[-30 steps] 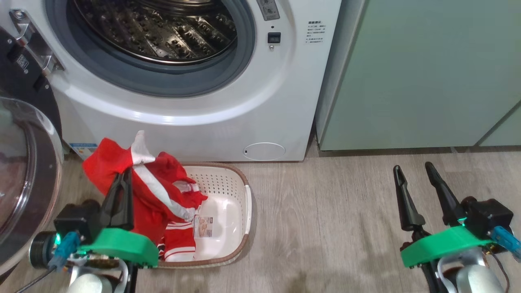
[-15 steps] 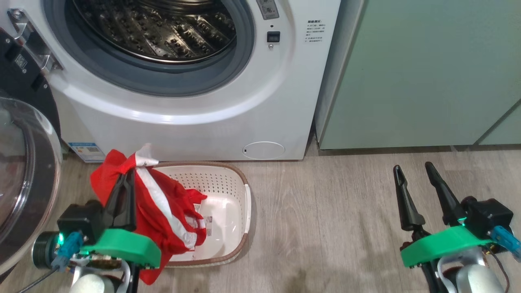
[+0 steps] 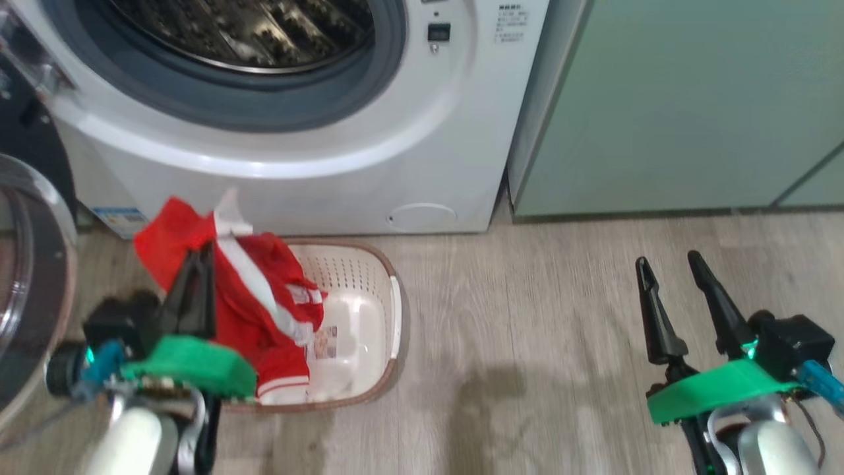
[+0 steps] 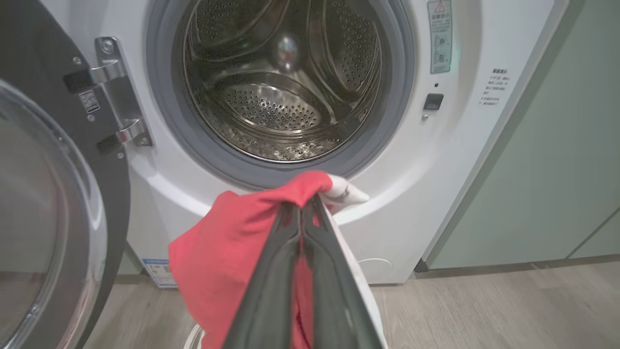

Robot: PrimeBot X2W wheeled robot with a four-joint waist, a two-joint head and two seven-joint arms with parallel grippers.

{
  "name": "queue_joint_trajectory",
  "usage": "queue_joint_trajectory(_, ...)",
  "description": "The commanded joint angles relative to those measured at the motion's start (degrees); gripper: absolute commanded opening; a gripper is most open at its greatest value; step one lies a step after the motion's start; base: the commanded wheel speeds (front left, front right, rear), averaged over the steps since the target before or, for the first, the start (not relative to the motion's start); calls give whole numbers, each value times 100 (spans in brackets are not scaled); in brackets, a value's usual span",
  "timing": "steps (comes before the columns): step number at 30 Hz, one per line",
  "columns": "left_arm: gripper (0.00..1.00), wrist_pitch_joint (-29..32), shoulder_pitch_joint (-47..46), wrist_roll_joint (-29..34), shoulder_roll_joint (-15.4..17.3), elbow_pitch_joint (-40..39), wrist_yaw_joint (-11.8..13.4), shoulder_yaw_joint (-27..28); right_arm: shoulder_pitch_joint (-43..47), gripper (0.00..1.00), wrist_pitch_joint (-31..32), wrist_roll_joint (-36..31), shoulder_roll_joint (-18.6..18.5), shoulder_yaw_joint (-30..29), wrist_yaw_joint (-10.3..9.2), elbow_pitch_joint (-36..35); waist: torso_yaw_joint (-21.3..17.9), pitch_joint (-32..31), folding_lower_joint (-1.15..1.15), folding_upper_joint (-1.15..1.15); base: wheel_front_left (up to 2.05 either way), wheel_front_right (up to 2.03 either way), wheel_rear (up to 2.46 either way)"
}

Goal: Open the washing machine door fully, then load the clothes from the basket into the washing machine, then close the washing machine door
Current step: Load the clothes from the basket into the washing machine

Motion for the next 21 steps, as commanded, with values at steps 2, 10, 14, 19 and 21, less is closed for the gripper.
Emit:
queue_joint_trajectory(2,0,19,-621,-116,138,-66,-81,287,-316,100,-101,29,-17,181,0,-261,-85,291,0,0,0,0,0)
queue_joint_trajectory(10,0,250,-1974,-371,336,656,-328,556,-690,100,-242,121,-17,418,0,-355,-495,1167,0,0,0,0,0)
queue_joint_trajectory(14,0,561,-2995,-517,573,1333,-566,664,-903,100,-393,262,-17,569,0,-253,-789,1637,0,0,0,0,0)
queue_joint_trajectory(19,0,1111,-4056,-644,848,2085,-846,660,-1119,100,-523,450,-17,716,0,-124,-1051,2061,0,0,0,0,0)
queue_joint_trajectory(21,0,1393,-4470,-701,942,2373,-959,633,-1213,100,-553,526,-17,797,0,-78,-1143,2227,0,0,0,0,0)
